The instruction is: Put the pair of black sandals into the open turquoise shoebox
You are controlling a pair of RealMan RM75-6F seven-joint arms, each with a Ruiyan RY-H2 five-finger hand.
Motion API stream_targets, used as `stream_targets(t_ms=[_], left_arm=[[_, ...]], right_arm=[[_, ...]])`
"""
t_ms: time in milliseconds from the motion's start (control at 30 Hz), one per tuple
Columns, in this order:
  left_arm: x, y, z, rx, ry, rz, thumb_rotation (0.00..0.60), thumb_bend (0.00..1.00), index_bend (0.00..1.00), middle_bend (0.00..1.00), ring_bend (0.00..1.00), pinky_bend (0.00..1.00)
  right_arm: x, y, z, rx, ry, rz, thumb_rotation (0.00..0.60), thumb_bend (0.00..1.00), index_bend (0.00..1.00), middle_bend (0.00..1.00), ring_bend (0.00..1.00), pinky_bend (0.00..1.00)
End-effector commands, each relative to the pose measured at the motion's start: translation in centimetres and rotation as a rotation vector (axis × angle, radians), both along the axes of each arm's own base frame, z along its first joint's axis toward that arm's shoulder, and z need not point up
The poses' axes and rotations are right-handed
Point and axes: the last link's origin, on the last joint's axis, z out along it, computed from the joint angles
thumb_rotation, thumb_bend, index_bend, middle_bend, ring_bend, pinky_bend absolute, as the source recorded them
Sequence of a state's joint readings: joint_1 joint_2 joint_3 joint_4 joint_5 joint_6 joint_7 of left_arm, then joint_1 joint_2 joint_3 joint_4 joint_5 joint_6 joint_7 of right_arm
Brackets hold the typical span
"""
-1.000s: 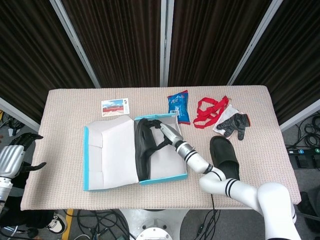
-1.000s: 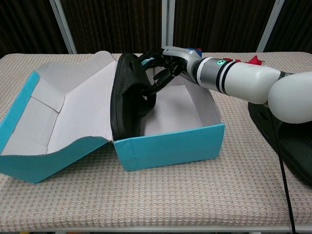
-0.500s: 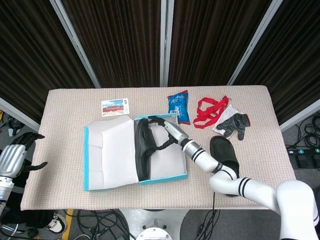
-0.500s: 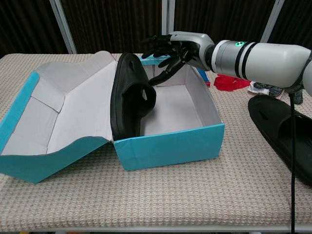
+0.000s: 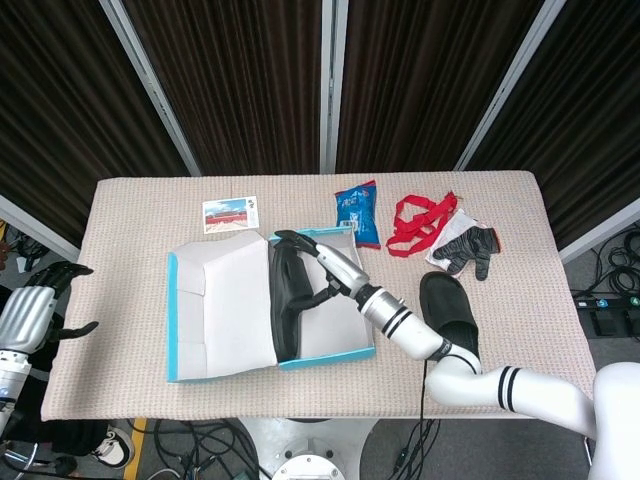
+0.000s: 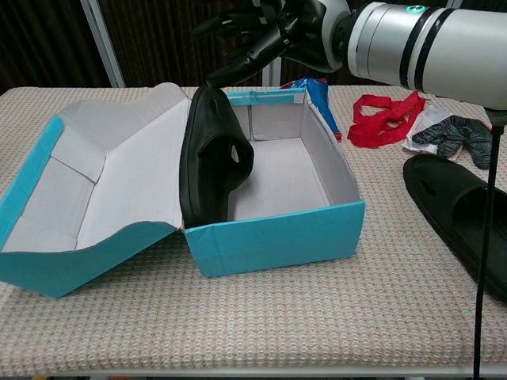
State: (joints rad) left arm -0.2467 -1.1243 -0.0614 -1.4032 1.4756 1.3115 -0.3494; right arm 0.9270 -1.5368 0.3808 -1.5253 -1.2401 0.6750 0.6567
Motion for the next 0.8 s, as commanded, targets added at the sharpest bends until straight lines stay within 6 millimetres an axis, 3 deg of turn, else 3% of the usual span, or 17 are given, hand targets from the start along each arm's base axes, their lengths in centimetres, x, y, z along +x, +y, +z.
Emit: stream_targets(t_ms=[33,400,800], left_arm=[[0.0,-0.1,0.0,0.001,0.001,0.002,0.6,0.12,0.24,0.21,0.12,0.2],[-0.4,-0.1,0.1,-0.001,0.004,0.008,0.6,0.12,0.24,0.21,0.12,0.2],[-0.7,-0.2,0.2,0.002,-0.003,0.013,0.6,0.12,0.24,0.21,0.12,0.2]], right_arm=[[0.1,0.7,-1.3,0.059,0.015,-0.003,0.6,0.0,0.07,0.18,0.0,0.12],[0.5,1.4,-4.5,0.142,0.022,0.011,0.6,0.0,0.07,0.17,0.0,0.12],[-0.1,1.2,-5.0,0.151,0.031,-0.004,0.6,0.0,0.07,0.17,0.0,0.12]])
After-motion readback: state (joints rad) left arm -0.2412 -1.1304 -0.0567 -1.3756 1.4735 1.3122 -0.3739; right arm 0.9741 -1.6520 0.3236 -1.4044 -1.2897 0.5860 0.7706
